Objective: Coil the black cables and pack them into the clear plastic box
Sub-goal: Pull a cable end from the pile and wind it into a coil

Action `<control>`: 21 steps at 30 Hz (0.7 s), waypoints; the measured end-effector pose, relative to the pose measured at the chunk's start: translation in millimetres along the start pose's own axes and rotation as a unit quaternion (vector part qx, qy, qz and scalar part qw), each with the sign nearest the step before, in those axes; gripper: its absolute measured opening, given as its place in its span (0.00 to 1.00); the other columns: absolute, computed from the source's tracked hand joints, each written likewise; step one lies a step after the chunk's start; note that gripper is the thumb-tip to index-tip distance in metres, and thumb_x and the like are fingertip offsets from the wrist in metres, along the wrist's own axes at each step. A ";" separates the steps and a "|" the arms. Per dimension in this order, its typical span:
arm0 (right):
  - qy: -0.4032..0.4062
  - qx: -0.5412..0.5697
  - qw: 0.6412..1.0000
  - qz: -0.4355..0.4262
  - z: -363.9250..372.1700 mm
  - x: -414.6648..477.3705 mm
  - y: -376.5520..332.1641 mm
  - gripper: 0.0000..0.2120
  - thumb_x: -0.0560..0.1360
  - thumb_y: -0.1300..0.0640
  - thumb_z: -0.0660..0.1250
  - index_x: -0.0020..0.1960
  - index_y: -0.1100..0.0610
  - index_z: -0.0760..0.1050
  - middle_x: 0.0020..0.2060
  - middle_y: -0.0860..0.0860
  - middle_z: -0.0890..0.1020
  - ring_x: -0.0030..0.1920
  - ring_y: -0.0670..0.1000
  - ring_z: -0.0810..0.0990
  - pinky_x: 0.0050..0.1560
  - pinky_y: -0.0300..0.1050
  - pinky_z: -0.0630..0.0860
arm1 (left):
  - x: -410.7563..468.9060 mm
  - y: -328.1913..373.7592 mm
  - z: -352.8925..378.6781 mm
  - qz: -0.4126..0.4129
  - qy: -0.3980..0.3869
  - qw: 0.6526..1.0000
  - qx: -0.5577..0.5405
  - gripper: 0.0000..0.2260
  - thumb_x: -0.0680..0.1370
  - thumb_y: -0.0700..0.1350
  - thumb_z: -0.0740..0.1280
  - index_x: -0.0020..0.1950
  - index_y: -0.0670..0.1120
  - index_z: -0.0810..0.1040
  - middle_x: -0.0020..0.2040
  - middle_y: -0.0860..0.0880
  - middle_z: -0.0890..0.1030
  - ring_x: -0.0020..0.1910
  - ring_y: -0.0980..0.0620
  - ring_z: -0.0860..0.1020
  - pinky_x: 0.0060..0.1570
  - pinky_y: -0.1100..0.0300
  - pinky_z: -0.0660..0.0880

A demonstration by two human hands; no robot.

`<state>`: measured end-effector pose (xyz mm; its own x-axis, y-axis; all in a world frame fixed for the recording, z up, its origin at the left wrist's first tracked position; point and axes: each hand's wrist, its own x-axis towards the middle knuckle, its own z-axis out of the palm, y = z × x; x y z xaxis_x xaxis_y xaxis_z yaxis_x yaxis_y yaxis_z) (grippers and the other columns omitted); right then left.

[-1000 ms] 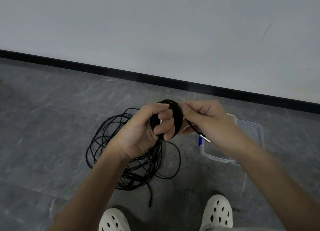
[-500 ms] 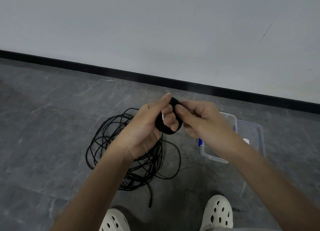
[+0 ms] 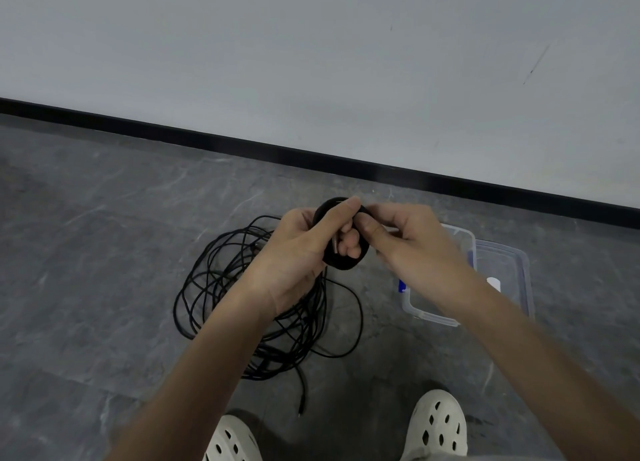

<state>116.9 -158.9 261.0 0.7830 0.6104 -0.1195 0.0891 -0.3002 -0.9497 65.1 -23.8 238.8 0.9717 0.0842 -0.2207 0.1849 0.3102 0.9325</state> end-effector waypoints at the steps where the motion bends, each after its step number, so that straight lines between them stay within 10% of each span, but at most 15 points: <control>1: 0.002 -0.008 1.000 0.000 0.1 0.7 0.3 0.12 0.81 0.61 0.59 0.45 0.59 0.80 0.29 0.44 0.80 0.25 0.35 0.75 0.31 0.25 0.69 | 0.1 -0.3 0.5 0.003 0.008 1.000 0.012 0.15 0.75 0.51 0.65 0.30 0.48 0.74 0.28 0.49 0.73 0.31 0.54 0.72 0.40 0.65 0.73; 8: 0.024 -0.043 0.999 -0.007 -2.4 1.1 6.5 0.10 0.80 0.56 0.61 0.51 0.54 0.82 0.23 0.34 0.76 0.27 0.33 0.75 0.31 0.26 0.67 | -0.8 -0.5 -4.4 0.077 0.061 0.982 0.162 0.23 0.77 0.57 0.62 0.34 0.38 0.76 0.35 0.34 0.75 0.37 0.33 0.73 0.44 0.50 0.70; 13: 0.033 -0.062 0.997 -0.005 -3.9 2.5 9.0 0.09 0.79 0.53 0.63 0.45 0.41 0.79 0.37 0.38 0.83 0.42 0.38 0.81 0.41 0.29 0.74 | 2.9 -7.5 -2.2 0.095 0.081 0.962 0.244 0.23 0.80 0.58 0.61 0.38 0.39 0.75 0.32 0.48 0.75 0.35 0.46 0.74 0.40 0.52 0.72; 21: 0.015 -0.076 0.997 0.001 -5.1 3.9 12.2 0.08 0.80 0.52 0.61 0.49 0.47 0.79 0.28 0.34 0.79 0.32 0.32 0.76 0.35 0.26 0.68 | -0.3 -9.8 -2.9 0.113 0.108 0.917 0.367 0.15 0.79 0.58 0.54 0.39 0.51 0.71 0.31 0.52 0.74 0.28 0.59 0.72 0.30 0.67 0.67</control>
<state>124.2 -164.0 250.4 0.8015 0.5877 -0.1100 0.1786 -0.4109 -0.8940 62.6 -24.1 228.9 0.9601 0.2787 0.0243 0.1092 -0.4532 0.8847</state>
